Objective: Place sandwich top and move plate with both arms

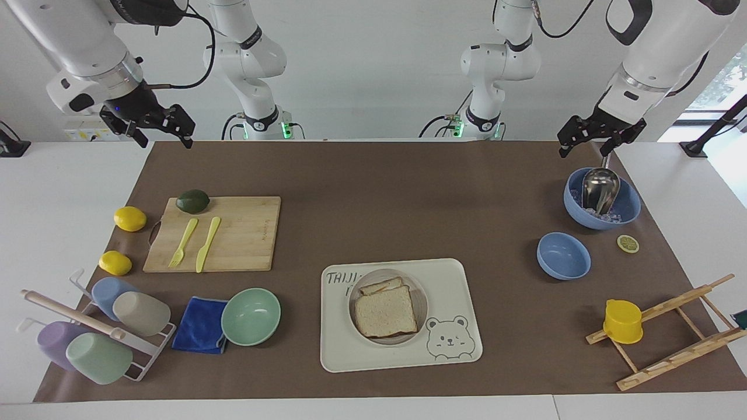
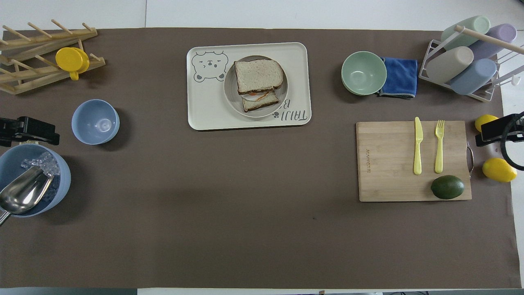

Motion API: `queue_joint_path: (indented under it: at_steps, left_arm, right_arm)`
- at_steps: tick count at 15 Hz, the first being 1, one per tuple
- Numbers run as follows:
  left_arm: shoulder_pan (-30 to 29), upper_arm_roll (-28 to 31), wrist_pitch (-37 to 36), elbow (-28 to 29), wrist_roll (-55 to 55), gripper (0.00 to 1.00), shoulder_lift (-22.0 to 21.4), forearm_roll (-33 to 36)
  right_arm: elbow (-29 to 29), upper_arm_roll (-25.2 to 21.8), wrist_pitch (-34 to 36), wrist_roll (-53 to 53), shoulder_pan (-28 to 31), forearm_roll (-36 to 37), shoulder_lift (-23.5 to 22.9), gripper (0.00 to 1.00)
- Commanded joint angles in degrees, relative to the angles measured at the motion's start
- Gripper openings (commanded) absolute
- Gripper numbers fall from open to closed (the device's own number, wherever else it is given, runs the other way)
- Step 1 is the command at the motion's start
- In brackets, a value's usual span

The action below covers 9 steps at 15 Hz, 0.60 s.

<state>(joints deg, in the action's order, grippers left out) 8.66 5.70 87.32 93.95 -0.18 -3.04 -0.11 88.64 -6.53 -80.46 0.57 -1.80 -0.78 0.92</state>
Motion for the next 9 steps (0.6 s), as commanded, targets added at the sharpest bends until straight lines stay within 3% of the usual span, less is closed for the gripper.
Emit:
queue_joint_path:
  at_steps: [1,9]
  left_arm:
    - [-0.22,0.01,0.12,-1.05,0.54,1.0,0.41,0.82]
    - [-0.05,0.1,0.13,-0.79,0.54,1.0,-0.03,0.82]
  right_arm:
    - [0.22,0.29,-0.31,1.54,0.39,-0.01,0.49,1.0]
    - [0.31,0.29,-0.31,1.54,0.31,-0.01,0.49,1.0]
